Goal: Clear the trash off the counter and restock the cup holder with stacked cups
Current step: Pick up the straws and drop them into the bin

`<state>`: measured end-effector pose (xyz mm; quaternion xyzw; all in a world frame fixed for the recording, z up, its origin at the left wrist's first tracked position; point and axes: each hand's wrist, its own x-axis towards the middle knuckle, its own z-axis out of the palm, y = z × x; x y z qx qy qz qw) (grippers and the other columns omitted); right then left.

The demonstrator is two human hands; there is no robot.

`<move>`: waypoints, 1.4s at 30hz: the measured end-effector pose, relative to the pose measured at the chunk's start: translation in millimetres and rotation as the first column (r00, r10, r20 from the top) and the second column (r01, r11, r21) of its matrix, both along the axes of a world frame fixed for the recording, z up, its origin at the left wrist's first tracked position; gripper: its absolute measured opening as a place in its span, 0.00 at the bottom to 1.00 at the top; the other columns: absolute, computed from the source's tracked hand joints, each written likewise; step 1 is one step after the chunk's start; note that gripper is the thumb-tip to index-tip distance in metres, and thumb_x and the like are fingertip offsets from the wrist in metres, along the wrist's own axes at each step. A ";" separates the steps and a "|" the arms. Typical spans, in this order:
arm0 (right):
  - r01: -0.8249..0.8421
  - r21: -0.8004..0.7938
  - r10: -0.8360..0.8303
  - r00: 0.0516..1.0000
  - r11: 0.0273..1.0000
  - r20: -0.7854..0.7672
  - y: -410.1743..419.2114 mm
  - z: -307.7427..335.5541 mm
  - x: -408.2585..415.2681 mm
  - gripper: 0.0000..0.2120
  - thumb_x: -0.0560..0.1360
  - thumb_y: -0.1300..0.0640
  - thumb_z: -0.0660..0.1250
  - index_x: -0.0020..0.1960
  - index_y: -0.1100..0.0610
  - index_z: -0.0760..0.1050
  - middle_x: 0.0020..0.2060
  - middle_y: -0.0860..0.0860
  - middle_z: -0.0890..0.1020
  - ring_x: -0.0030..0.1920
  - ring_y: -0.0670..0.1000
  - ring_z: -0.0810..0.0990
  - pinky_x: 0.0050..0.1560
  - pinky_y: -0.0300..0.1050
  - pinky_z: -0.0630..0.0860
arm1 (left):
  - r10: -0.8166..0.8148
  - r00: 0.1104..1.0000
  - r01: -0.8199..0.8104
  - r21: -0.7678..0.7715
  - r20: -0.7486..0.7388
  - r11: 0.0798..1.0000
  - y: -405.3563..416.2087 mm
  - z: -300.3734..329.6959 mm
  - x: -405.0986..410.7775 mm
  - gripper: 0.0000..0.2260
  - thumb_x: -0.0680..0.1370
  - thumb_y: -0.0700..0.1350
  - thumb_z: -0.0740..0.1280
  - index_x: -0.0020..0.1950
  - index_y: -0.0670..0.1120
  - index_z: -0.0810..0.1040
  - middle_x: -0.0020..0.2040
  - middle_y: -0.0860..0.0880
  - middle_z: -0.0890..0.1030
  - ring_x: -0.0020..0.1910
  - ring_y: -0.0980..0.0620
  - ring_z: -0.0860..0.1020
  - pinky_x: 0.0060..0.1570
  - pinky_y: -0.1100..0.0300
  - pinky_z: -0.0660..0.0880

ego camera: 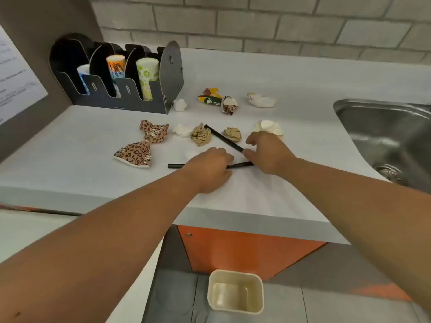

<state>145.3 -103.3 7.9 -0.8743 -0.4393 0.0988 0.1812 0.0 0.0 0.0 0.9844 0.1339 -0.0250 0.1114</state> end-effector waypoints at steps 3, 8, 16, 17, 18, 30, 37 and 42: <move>0.032 -0.036 -0.031 0.999 0.999 0.014 4.8 -8.9 5.5 0.11 0.76 0.57 0.65 0.58 0.58 0.78 0.54 0.56 0.80 0.53 0.56 0.78 0.52 0.48 0.76 | 0.028 0.995 -0.032 0.036 0.091 0.999 0.8 -13.2 5.1 0.17 0.84 0.49 0.57 0.70 0.45 0.74 0.64 0.45 0.73 0.64 0.45 0.69 0.62 0.51 0.70; 0.105 0.084 -0.103 0.994 0.991 -0.026 -5.4 -15.3 0.0 0.09 0.76 0.60 0.65 0.54 0.58 0.80 0.49 0.54 0.82 0.50 0.55 0.79 0.50 0.46 0.76 | 0.043 0.974 -0.061 0.075 0.223 0.995 -10.2 -27.4 -4.6 0.15 0.85 0.46 0.56 0.66 0.43 0.76 0.59 0.43 0.75 0.59 0.43 0.71 0.59 0.52 0.67; 0.213 0.266 -0.207 0.977 0.940 -0.051 -61.7 18.5 -18.3 0.07 0.76 0.60 0.63 0.52 0.61 0.77 0.46 0.57 0.81 0.43 0.57 0.78 0.42 0.47 0.75 | 0.028 0.946 -0.007 -0.067 0.323 0.998 -17.2 0.0 -36.6 0.11 0.82 0.44 0.63 0.61 0.43 0.79 0.52 0.45 0.76 0.54 0.46 0.73 0.53 0.60 0.67; 0.223 0.280 -0.218 0.975 0.934 -0.049 -70.9 24.9 -21.4 0.07 0.76 0.60 0.64 0.52 0.62 0.76 0.46 0.57 0.81 0.42 0.57 0.78 0.41 0.48 0.76 | 0.042 0.940 -0.015 -0.082 0.338 0.997 -19.3 6.6 -38.6 0.11 0.82 0.44 0.63 0.61 0.43 0.80 0.51 0.47 0.76 0.53 0.47 0.72 0.51 0.60 0.67; 0.229 0.294 -0.226 0.973 0.928 -0.046 -80.0 32.1 -25.1 0.07 0.76 0.60 0.64 0.52 0.62 0.75 0.46 0.57 0.81 0.41 0.58 0.79 0.41 0.49 0.76 | 0.058 0.934 -0.026 -0.096 0.352 0.995 -22.2 13.5 -40.1 0.11 0.82 0.44 0.63 0.61 0.44 0.80 0.49 0.48 0.75 0.52 0.49 0.72 0.49 0.61 0.65; 0.117 0.418 -0.054 0.986 0.901 -0.160 -212.9 52.2 -82.5 0.05 0.76 0.58 0.64 0.47 0.60 0.71 0.33 0.51 0.74 0.31 0.49 0.70 0.30 0.41 0.67 | 0.407 0.726 -0.200 -0.395 0.555 0.897 -148.6 32.7 -77.5 0.07 0.79 0.42 0.67 0.55 0.43 0.80 0.46 0.47 0.78 0.44 0.51 0.75 0.44 0.60 0.70; 0.003 0.279 0.078 0.957 0.960 -0.280 -307.8 -48.0 -101.8 0.04 0.76 0.60 0.64 0.47 0.61 0.71 0.33 0.52 0.74 0.31 0.49 0.69 0.33 0.45 0.66 | 0.657 0.635 -0.333 -0.622 0.407 0.708 -241.3 -69.8 -111.3 0.01 0.78 0.41 0.67 0.49 0.47 0.76 0.37 0.55 0.76 0.34 0.62 0.74 0.36 0.72 0.69; 0.048 0.053 -0.027 0.941 0.997 -0.337 -346.9 -153.4 -101.5 0.05 0.76 0.59 0.64 0.47 0.60 0.71 0.36 0.56 0.74 0.35 0.53 0.70 0.36 0.47 0.66 | 0.754 0.608 -0.484 -0.637 0.248 0.600 -255.5 -170.0 -121.3 0.03 0.80 0.42 0.67 0.48 0.46 0.73 0.37 0.58 0.74 0.36 0.63 0.73 0.37 0.65 0.68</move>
